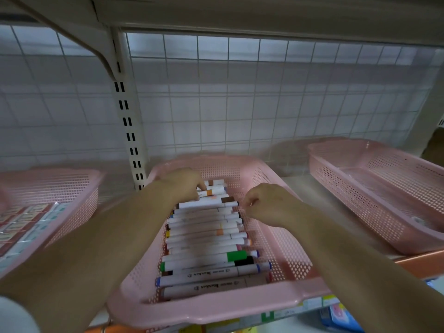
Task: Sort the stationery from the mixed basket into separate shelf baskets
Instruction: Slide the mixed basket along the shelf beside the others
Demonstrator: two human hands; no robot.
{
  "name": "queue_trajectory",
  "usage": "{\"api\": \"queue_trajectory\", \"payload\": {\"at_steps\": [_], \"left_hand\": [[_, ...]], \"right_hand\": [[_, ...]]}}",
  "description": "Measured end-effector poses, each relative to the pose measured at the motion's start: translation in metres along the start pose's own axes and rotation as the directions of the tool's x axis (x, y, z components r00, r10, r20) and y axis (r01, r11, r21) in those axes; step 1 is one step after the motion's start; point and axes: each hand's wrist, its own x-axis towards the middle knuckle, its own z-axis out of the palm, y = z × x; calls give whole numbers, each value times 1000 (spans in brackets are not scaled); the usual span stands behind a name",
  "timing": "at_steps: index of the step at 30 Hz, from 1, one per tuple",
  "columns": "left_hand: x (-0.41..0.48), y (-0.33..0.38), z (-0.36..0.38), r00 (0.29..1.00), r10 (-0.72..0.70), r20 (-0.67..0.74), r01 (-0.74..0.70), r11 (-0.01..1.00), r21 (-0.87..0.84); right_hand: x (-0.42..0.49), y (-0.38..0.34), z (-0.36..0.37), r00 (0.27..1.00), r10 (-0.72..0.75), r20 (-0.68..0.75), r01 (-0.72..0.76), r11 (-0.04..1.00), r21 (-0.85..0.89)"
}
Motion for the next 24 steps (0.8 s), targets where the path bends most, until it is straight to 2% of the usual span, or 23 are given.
{"api": "queue_trajectory", "payload": {"at_steps": [5, 9, 14, 17, 21, 24], "left_hand": [[2, 5, 4, 999, 11, -37, -11, 1000, 4], [2, 1, 6, 998, -48, -35, 46, 998, -53], [0, -5, 8, 992, -123, -37, 120, 991, -63], [1, -5, 5, 992, -121, -40, 118, 991, -64], [3, -7, 5, 993, -100, -70, 97, 994, -50], [3, -10, 7, 994, -84, -70, 80, 996, -49]], "right_hand": [[-6, -9, -2, 998, 54, 14, -53, 998, -37], [-7, -15, -1, 975, 125, 186, -150, 981, 127], [9, -21, 4, 955, 209, 212, -257, 938, 232], [16, -21, 12, 932, 217, 291, -295, 920, 258], [27, -22, 13, 919, 209, 333, -284, 938, 197], [40, -29, 15, 932, 176, 316, -258, 936, 239]]}}
